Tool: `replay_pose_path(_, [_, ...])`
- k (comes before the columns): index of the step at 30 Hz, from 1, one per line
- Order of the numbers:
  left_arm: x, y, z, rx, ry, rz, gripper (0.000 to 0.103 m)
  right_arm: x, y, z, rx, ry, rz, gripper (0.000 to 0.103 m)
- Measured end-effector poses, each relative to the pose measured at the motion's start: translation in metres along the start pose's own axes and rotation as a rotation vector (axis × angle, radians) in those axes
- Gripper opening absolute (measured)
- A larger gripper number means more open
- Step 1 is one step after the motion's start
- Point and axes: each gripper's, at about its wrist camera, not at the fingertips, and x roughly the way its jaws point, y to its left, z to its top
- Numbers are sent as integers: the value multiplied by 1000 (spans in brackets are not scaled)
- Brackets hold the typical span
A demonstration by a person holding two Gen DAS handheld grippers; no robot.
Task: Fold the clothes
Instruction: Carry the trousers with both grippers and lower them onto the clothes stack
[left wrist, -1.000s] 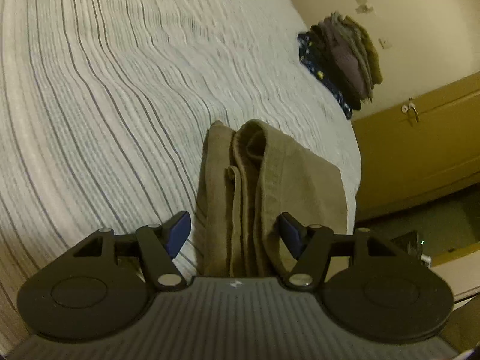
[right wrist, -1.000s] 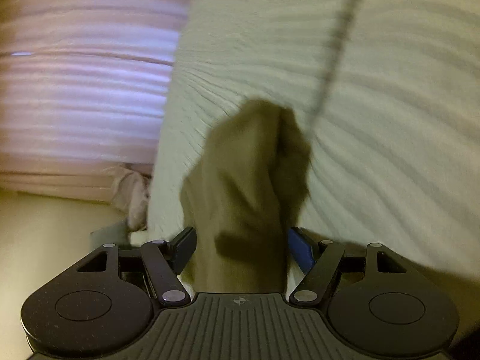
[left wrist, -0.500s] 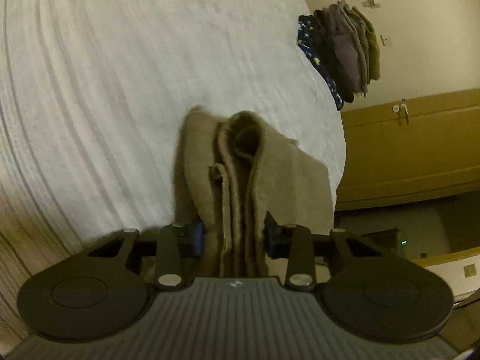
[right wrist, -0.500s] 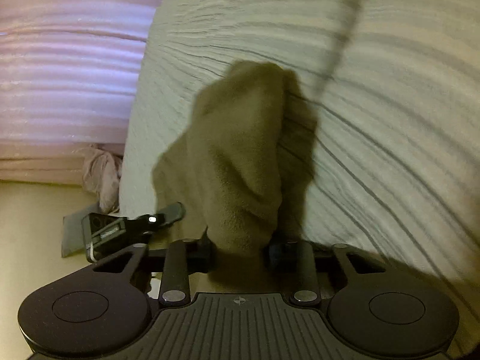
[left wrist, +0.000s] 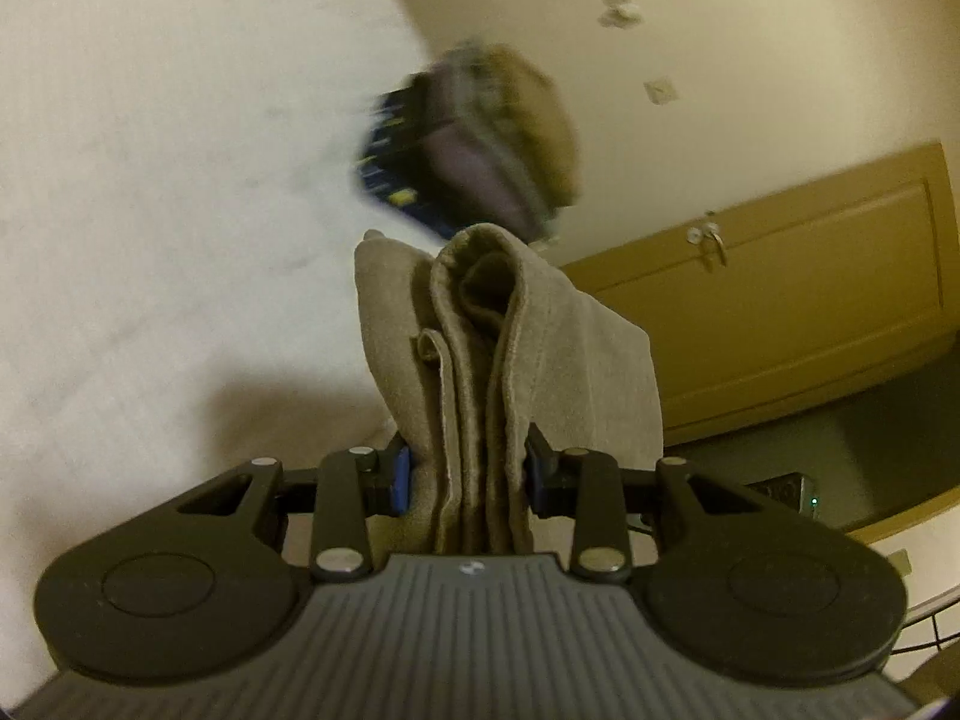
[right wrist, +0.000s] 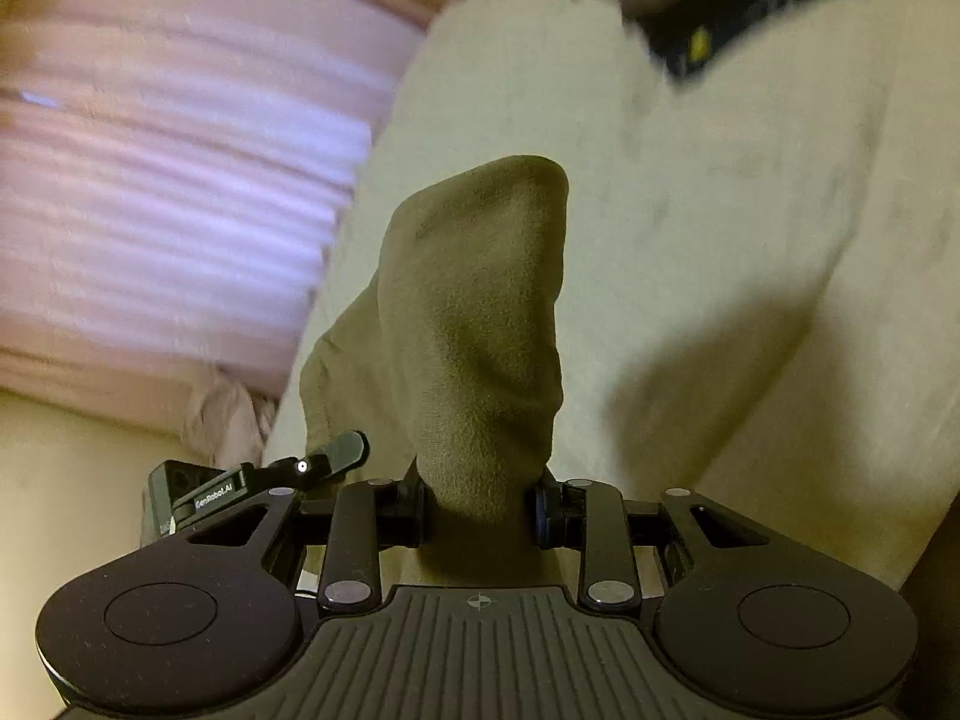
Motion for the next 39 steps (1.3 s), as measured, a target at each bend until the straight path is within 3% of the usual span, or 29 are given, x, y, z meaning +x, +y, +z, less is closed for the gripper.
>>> replay_pose_path(4, [92,-51,70,69,-11,-26,30,-32,0,73,-14,-105,-11,30])
replay_pose_path(8, [185,-85,148,103,-43,-39,30,-47,-11,174,-31,-170,-1,30])
replay_pose_path(13, [271,-119,251,116,-68,-38,30,-46,-41,317,-42,-174,27,30])
replay_pose_path(19, [343,-123,332,105,-57,14,31,-20,-67,429,-31,-149,47,30])
replay_pose_path(26, [394,-82,368,34,-22,73,31,30,-111,494,14,-87,34,31])
replay_pose_path(29, [412,-57,371,-7,9,102,35,52,-131,507,35,-55,-17,32])
replay_pose_path(32, [415,-29,368,-97,8,81,42,70,-157,514,94,-29,-42,41])
replay_pose_path(36, [390,-34,372,-77,-37,131,43,60,-157,509,59,-49,-54,53])
replay_pose_path(37, [381,-42,374,-56,-72,179,43,52,-149,507,18,-80,-90,61])
replay_pose_path(39, [364,-66,378,4,-176,311,40,35,-131,504,-77,-178,-180,63])
